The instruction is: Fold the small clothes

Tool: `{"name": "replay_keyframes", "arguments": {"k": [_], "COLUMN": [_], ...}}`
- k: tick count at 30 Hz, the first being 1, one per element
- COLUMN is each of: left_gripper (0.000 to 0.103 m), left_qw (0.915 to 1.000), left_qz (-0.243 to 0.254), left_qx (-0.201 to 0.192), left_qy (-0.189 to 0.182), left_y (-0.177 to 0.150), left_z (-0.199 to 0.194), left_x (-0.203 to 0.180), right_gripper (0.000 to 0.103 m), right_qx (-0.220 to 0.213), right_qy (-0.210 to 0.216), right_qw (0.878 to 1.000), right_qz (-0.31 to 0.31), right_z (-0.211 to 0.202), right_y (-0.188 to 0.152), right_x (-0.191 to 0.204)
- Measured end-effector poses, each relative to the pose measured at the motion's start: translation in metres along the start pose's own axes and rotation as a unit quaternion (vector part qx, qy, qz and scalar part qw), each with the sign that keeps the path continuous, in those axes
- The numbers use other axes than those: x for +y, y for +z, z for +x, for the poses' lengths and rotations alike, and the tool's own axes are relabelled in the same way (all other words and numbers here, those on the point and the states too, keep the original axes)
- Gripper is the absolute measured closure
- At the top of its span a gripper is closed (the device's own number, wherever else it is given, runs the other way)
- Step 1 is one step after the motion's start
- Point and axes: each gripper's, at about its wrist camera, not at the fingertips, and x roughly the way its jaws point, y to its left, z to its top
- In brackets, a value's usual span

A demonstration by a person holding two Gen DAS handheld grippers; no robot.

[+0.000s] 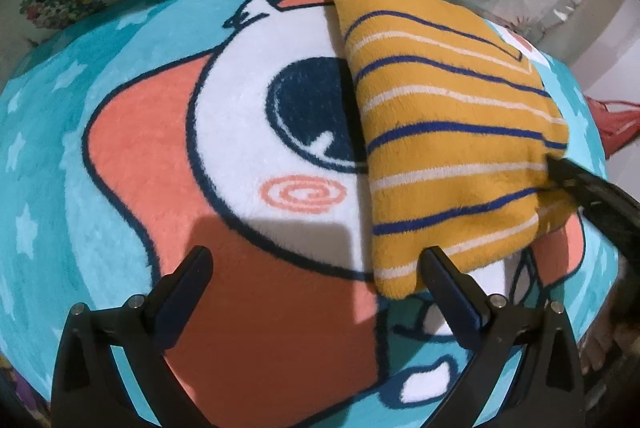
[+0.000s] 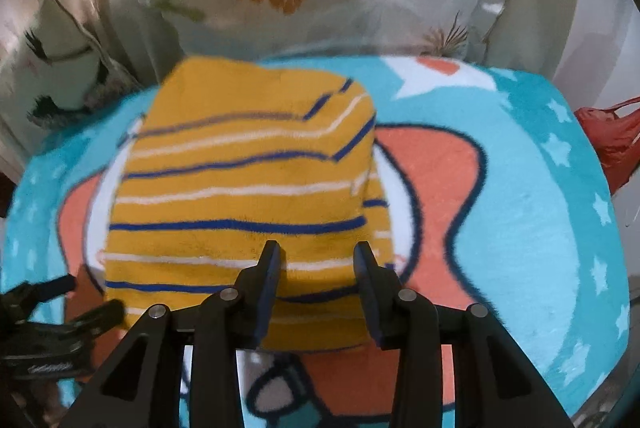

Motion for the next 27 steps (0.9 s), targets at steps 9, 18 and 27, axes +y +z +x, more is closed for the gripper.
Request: {"name": "replay_keyframes", "arguments": {"k": [9,18,27], "left_gripper": [0.000,0.000,0.000], "left_qw": [0.9998,0.9999,0.9988], "left_qz": [0.019,0.003,-0.013], "left_qx": [-0.008,-0.012,-0.040], "left_qy": [-0.006,-0.009,0.023], "left_y": [-0.011,-0.019,-0.023], "left_z": [-0.016,-0.027,-0.046], "left_x": [0.020,0.038,0.025], "right_gripper": [0.056,0.033,0.032], "right_qx": [-0.046,-0.031,-0.046], "right_qy": [-0.006,-0.024,-0.004], "right_qw": [0.999,0.999,0.999], "right_qz": [0.014,0.014,-0.006], "right_z": [-0.017,0.019,0.011], "right_y": [0.025,0.041,0.036], "right_x": [0.025,0.044,0.039]}}
